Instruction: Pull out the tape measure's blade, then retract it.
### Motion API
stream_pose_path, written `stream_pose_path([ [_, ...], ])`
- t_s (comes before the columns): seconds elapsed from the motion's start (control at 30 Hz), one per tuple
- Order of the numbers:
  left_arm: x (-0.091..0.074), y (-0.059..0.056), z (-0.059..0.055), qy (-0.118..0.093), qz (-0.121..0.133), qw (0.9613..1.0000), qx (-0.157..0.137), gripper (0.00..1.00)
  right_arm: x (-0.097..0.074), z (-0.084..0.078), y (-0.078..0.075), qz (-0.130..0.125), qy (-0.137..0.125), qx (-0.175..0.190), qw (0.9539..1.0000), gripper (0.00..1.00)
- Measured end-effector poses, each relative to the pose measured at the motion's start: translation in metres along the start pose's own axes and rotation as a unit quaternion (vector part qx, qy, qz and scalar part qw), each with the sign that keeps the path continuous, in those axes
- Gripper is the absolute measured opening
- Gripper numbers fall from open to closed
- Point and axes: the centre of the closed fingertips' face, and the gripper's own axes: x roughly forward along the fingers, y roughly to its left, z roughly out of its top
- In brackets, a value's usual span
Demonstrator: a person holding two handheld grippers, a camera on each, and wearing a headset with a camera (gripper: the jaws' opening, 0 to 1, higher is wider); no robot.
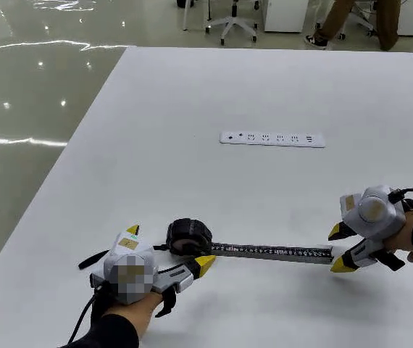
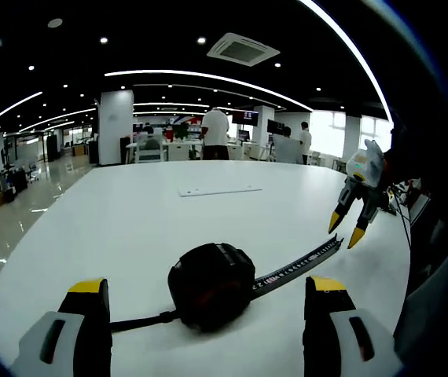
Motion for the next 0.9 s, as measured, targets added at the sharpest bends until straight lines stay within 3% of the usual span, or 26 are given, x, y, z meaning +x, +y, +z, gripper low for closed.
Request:
stream_pose_path([
  [0.23, 0.001, -0.003, -0.001, 0.002, -0.004, 1.0000, 0.001, 1.00, 0.005, -0.002, 0.002, 0.005, 0.010, -0.010, 0.9999, 0.18],
  [0.33, 0.000, -0.003, -0.001, 0.003, -0.003, 1.0000, 0.000, 1.00, 0.008, -0.003, -0.004, -0.011, 0.013, -0.016, 0.9997, 0.12],
  [0.6, 0.004, 0.001, -0.003, 0.007, 0.007, 0.9999, -0.014, 0.99, 0.010, -0.003, -0.001, 0.001, 0.026, -0.016, 0.9995, 0.12],
  [0.67, 0.007, 0.001, -0.002, 0.010, 0.013, 0.9997, -0.016, 0.98, 0.011, -0.002, 0.000, 0.004, 0.036, -0.031, 0.9989, 0.12],
  [0.8, 0.016, -0.001, -0.001, 0.011, 0.019, 0.9996, -0.016, 0.94, 0.012, -0.002, 0.000, 0.000, 0.052, -0.027, 0.9983, 0.12],
  [0.9, 0.026, -0.004, -0.004, 0.021, 0.025, 0.9991, -0.027, 0.89, 0.011, -0.003, -0.001, -0.005, 0.055, -0.004, 0.9985, 0.11],
])
